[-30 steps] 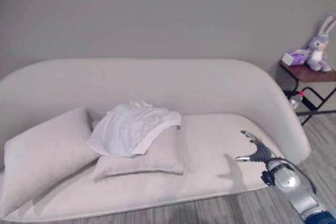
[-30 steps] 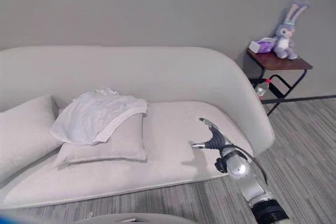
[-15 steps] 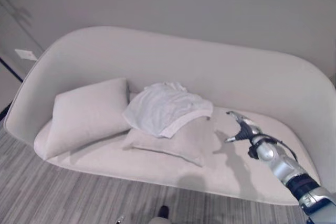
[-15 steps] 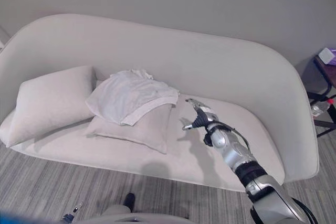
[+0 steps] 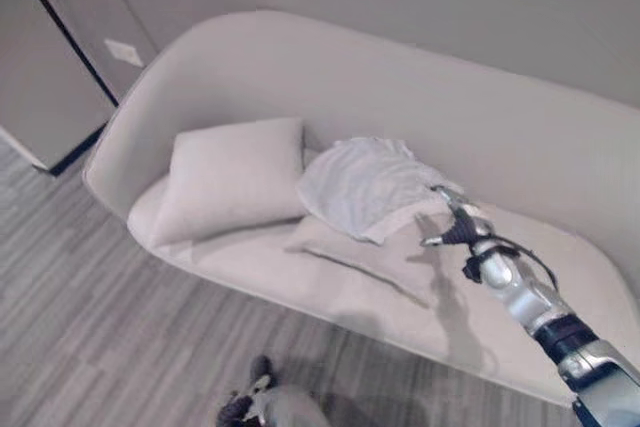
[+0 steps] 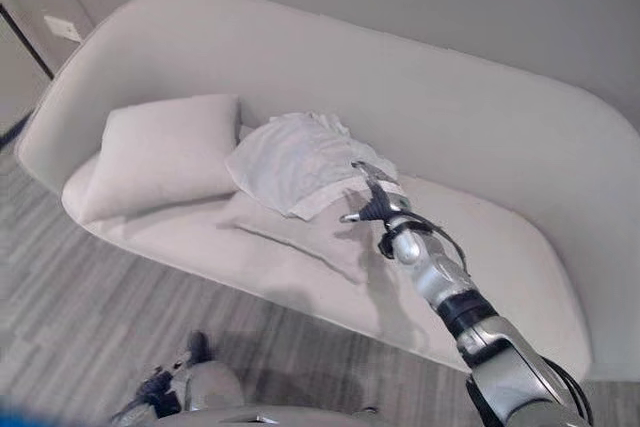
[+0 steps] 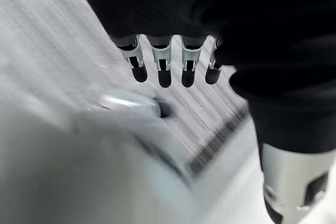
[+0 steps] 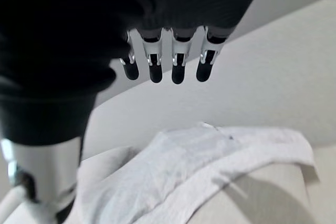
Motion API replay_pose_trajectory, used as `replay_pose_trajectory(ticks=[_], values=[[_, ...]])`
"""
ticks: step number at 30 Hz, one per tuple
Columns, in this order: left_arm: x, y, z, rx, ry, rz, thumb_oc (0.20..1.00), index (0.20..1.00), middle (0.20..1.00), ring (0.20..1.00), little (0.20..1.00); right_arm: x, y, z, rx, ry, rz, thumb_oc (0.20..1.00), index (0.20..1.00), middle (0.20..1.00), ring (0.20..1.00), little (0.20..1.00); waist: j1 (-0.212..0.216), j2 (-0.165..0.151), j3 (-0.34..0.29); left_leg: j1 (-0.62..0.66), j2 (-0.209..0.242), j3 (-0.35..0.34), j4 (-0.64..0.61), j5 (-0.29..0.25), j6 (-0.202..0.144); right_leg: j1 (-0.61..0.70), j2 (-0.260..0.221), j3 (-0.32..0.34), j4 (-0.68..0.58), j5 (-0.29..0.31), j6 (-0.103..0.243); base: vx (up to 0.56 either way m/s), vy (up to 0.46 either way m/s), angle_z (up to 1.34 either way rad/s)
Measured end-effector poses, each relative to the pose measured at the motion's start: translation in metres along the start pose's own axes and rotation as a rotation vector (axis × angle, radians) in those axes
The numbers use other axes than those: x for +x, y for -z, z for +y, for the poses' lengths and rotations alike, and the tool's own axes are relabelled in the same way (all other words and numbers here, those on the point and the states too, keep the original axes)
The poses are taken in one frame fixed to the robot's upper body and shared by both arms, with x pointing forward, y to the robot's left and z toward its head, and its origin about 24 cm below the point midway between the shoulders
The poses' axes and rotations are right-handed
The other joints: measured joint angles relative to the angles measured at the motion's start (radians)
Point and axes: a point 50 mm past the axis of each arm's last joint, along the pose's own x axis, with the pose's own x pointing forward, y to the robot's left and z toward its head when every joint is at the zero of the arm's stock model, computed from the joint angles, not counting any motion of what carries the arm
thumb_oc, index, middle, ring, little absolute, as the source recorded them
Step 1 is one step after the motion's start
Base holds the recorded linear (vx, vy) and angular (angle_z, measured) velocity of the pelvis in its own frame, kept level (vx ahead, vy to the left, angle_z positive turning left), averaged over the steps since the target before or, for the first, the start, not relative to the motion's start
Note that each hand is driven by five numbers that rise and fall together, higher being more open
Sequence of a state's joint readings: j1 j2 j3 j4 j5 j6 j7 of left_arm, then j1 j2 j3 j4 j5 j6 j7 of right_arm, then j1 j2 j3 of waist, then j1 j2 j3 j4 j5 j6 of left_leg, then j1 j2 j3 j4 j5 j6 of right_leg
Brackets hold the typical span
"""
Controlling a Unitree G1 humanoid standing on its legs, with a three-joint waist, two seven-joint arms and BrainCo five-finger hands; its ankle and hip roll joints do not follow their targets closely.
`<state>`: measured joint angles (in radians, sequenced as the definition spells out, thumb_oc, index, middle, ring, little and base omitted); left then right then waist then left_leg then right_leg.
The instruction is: Hang the clothes on the sofa on the clothes rack.
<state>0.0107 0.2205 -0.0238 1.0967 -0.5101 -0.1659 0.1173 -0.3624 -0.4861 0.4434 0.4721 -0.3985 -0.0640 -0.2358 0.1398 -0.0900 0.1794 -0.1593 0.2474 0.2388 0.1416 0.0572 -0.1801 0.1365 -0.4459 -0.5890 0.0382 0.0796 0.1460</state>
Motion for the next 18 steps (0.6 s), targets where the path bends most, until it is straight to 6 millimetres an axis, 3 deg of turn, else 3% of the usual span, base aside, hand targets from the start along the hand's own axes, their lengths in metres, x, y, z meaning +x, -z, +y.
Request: replay_pose_trajectory(ticks=[2,3,5,7,10,11,13,14,18], values=[[0.009,-0.061,-0.008,0.095,0.049,-0.195,1.0,1.0,1.0,1.0,1.0,0.02,-0.015,0.011,-0.029,-0.018,-0.003,1.0,1.0,1.0,1.0,1.0,0.02,-0.004,-0.002,-0.132,-0.038,-0.01,0.111,-0.031,0.062,-0.088,-0.049,0.023,0.015,0.114,-0.045,-0.19,0.137,0.31],[0.011,-0.1,-0.014,0.107,0.062,-0.31,1.0,1.0,1.0,1.0,1.0,0.039,-0.034,0.004,-0.089,0.0,-0.047,1.0,1.0,1.0,1.0,1.0,0.057,0.008,0.006,-0.194,-0.047,-0.012,0.129,-0.041,0.079,-0.144,-0.05,0.045,0.008,0.13,-0.034,-0.15,0.096,0.16],[0.011,-0.133,-0.02,0.088,0.06,-0.399,1.0,1.0,1.0,1.0,1.0,0.055,-0.049,-0.01,-0.139,0.043,-0.077,1.0,1.0,1.0,1.0,1.0,0.081,0.019,0.02,-0.245,-0.056,-0.016,0.145,-0.043,0.089,-0.171,-0.043,0.045,-0.012,0.131,-0.034,-0.1,0.054,0.11],[0.009,-0.152,-0.017,0.063,0.035,-0.461,1.0,1.0,1.0,1.0,1.0,0.071,-0.059,-0.026,-0.179,0.115,-0.068,1.0,1.0,1.0,1.0,1.0,0.121,0.039,0.038,-0.279,-0.075,-0.029,0.167,-0.045,0.096,-0.158,-0.043,0.03,-0.058,0.136,-0.031,-0.06,0.02,0.22],[0.011,-0.133,0.006,0.082,-0.041,-0.405,1.0,1.0,1.0,1.0,1.0,0.081,-0.052,-0.04,-0.192,0.204,0.031,1.0,1.0,1.0,1.0,1.0,0.133,0.028,0.05,-0.315,-0.067,-0.05,0.196,-0.061,0.077,-0.154,-0.026,0.011,-0.074,0.084,0.036,-0.04,-0.025,0.05],[0.014,-0.119,0.014,0.085,-0.073,-0.347,1.0,1.0,1.0,1.0,1.0,0.083,-0.04,-0.049,-0.224,0.228,0.091,1.0,1.0,1.0,1.0,1.0,0.133,0.027,0.055,-0.375,-0.044,-0.068,0.233,-0.069,0.065,-0.179,-0.003,0.008,-0.076,0.048,0.091,-0.02,-0.042,-0.03],[0.015,-0.1,0.022,0.077,-0.103,-0.278,1.0,1.0,1.0,1.0,1.0,0.079,-0.025,-0.049,-0.242,0.219,0.157,1.0,1.0,1.0,1.0,1.0,0.124,0.025,0.059,-0.407,-0.029,-0.084,0.24,-0.063,0.066,-0.207,0.016,0.01,-0.072,0.05,0.092,-0.02,-0.044,-0.04],[0.014,-0.081,0.03,0.08,-0.129,-0.217,1.0,1.0,1.0,1.0,1.0,0.077,-0.015,-0.049,-0.263,0.209,0.197,1.0,1.0,1.0,1.0,1.0,0.116,0.022,0.063,-0.417,-0.022,-0.086,0.238,-0.061,0.064,-0.222,0.017,0.013,-0.072,0.05,0.091,-0.01,-0.032,-0.06],[0.012,-0.062,0.038,0.044,-0.158,-0.166,1.0,1.0,1.0,1.0,1.0,0.071,0.002,-0.055,-0.331,0.211,0.251,1.0,1.0,1.0,1.0,1.0,0.114,0.026,0.066,-0.451,-0.023,-0.082,0.243,-0.06,0.069,-0.257,0.012,0.02,-0.076,0.059,0.08,0.0,-0.008,-0.03]])
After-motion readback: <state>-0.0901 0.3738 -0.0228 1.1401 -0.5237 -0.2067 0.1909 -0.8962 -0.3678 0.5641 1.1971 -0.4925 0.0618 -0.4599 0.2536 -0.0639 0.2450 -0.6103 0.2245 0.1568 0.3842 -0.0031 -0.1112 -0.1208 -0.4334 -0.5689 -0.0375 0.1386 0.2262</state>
